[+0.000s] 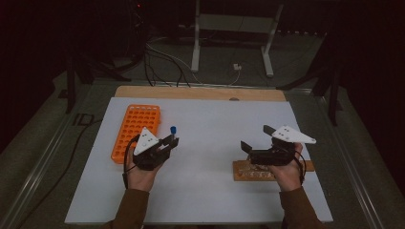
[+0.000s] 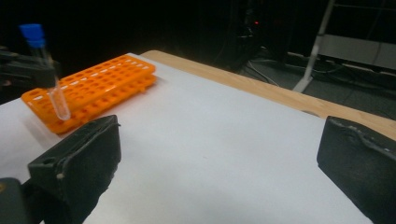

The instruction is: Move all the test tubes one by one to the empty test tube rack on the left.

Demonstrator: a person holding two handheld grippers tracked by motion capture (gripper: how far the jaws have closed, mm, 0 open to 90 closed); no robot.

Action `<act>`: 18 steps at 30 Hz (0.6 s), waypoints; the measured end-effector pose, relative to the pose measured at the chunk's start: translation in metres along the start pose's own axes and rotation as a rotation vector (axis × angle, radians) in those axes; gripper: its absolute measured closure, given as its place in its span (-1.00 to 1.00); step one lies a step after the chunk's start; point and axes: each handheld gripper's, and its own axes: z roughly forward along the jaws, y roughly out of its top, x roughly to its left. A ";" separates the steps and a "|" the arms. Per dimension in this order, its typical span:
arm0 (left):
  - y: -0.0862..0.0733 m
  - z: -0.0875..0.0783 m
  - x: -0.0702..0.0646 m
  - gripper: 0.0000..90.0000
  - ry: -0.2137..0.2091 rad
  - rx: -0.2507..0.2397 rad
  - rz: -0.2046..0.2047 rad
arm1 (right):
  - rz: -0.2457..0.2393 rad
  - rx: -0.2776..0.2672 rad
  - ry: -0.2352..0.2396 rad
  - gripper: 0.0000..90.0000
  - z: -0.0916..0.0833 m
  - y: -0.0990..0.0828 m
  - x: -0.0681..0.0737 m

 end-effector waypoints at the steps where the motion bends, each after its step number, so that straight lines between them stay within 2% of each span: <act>1: -0.001 -0.002 0.003 0.70 0.010 -0.001 -0.002 | 0.003 -0.002 -0.005 -0.99 -0.002 -0.001 -0.002; 7: -0.011 -0.013 0.023 0.70 0.079 0.004 -0.025 | 0.005 -0.010 -0.034 -0.99 -0.011 -0.008 -0.007; 18: -0.030 -0.027 0.040 0.70 0.161 0.023 -0.034 | -0.001 -0.013 -0.050 -0.99 -0.016 -0.008 -0.009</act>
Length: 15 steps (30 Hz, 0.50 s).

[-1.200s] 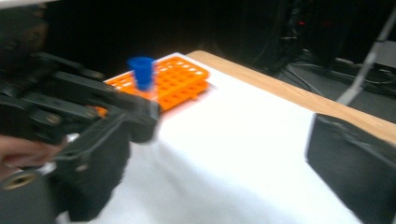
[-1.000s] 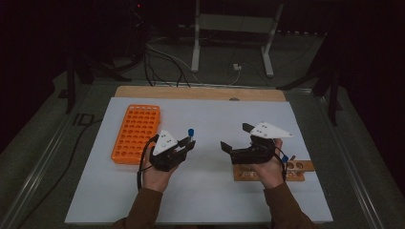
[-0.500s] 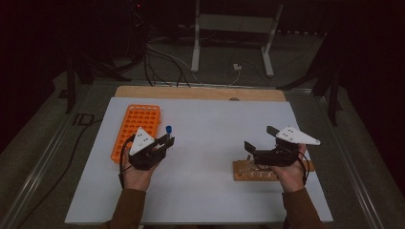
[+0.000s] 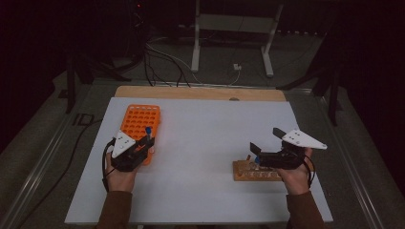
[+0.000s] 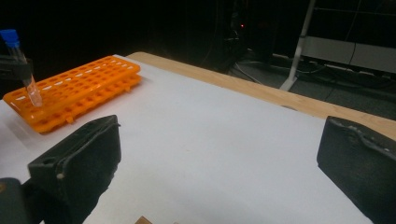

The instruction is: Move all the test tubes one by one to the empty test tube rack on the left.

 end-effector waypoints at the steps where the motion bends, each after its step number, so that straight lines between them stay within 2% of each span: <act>1: -0.002 -0.001 0.001 0.70 0.008 0.002 -0.002 | 0.001 0.000 -0.003 -0.99 0.000 0.000 0.000; 8: -0.011 -0.004 0.011 0.70 0.050 0.014 -0.022 | 0.008 -0.005 -0.006 -0.99 -0.001 -0.001 -0.001; 15: -0.020 -0.003 0.015 0.70 0.054 0.056 -0.027 | 0.009 -0.001 -0.003 -0.99 0.000 -0.002 0.000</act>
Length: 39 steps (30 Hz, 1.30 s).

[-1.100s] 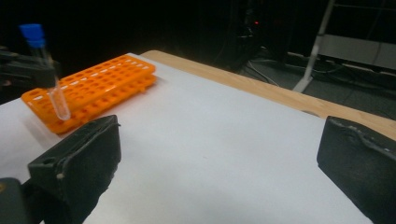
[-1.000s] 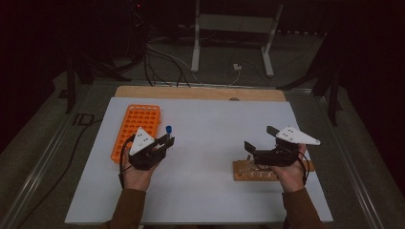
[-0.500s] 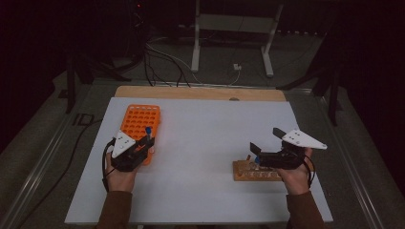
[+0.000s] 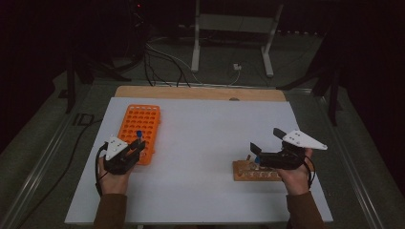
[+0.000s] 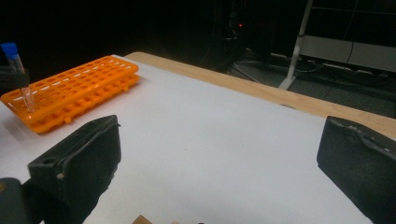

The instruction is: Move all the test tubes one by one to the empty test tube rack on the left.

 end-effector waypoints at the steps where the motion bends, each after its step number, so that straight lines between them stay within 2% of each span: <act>1: -0.001 0.000 0.000 0.70 0.000 0.004 0.001 | 0.000 -0.001 0.001 -0.99 0.000 0.000 0.000; 9: -0.010 0.004 0.000 0.70 0.000 0.091 0.032 | -0.001 0.000 0.000 -0.99 -0.001 -0.001 0.000; 19: -0.014 0.010 -0.004 0.71 0.002 0.164 0.083 | 0.002 0.002 0.003 -0.99 -0.001 -0.002 -0.001; 29: -0.015 0.009 -0.004 0.71 -0.001 0.169 0.075 | 0.000 0.005 0.004 -0.99 0.000 -0.002 0.000; 32: -0.016 0.008 -0.003 0.69 0.009 0.171 0.068 | 0.002 0.004 0.005 -0.99 0.000 -0.002 0.000; 33: -0.016 0.008 -0.003 0.66 0.014 0.169 0.064 | 0.003 0.004 0.005 -0.99 0.000 -0.002 0.000; 39: -0.015 0.004 0.001 0.22 0.001 0.124 0.009 | 0.002 0.000 0.004 -0.99 -0.001 -0.002 -0.002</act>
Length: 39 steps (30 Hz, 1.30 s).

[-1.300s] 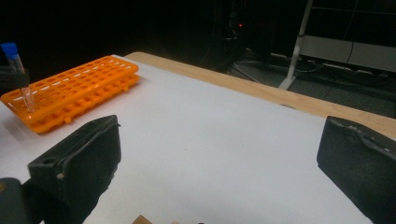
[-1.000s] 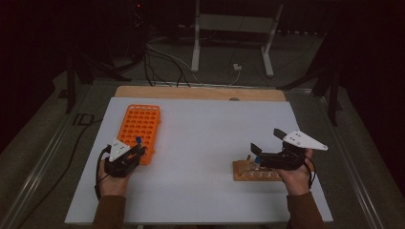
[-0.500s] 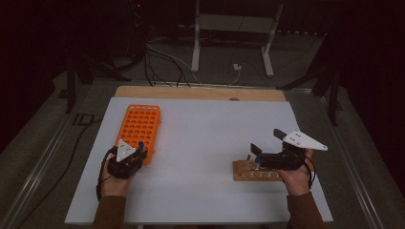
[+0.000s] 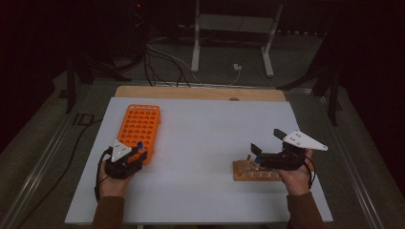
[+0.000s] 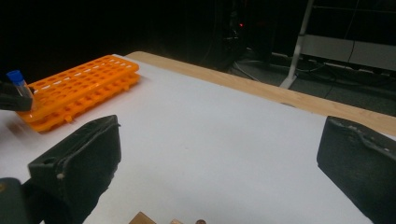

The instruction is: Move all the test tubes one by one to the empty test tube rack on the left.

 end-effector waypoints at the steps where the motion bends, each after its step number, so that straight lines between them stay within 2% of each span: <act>1: 0.001 -0.001 0.000 0.14 -0.003 -0.015 -0.012 | 0.001 0.000 -0.001 -0.99 0.000 0.000 0.000; 5: 0.002 -0.009 0.002 -0.21 -0.030 -0.083 -0.064 | 0.001 -0.003 -0.006 -0.99 -0.002 0.000 -0.001; 8: 0.003 -0.013 0.005 -0.49 -0.029 -0.129 -0.103 | -0.002 0.001 -0.009 -0.99 -0.003 0.001 -0.002; 10: 0.003 -0.015 0.006 -0.64 -0.017 -0.139 -0.122 | -0.008 0.007 -0.011 -0.99 -0.004 0.001 -0.004; 14: 0.004 -0.016 0.007 -0.97 -0.007 -0.142 -0.125 | -0.001 0.014 -0.018 -0.99 -0.008 -0.001 -0.011; 17: 0.006 -0.019 0.007 -0.99 0.001 -0.162 -0.124 | 0.001 0.027 -0.023 -0.98 -0.013 -0.004 -0.018; 20: 0.007 -0.020 0.008 -0.98 -0.015 -0.174 -0.132 | 0.008 0.034 -0.027 -0.94 -0.020 -0.007 -0.024; 28: 0.006 -0.021 0.007 -0.99 -0.003 -0.177 -0.138 | 0.031 0.044 -0.029 -0.79 -0.038 -0.017 -0.041; 33: 0.006 -0.021 0.006 -0.99 0.001 -0.179 -0.138 | 0.069 0.055 -0.029 -0.69 -0.046 -0.025 -0.051; 39: 0.006 -0.021 0.006 -0.98 0.006 -0.180 -0.136 | 0.077 0.075 -0.031 -0.51 -0.056 -0.033 -0.059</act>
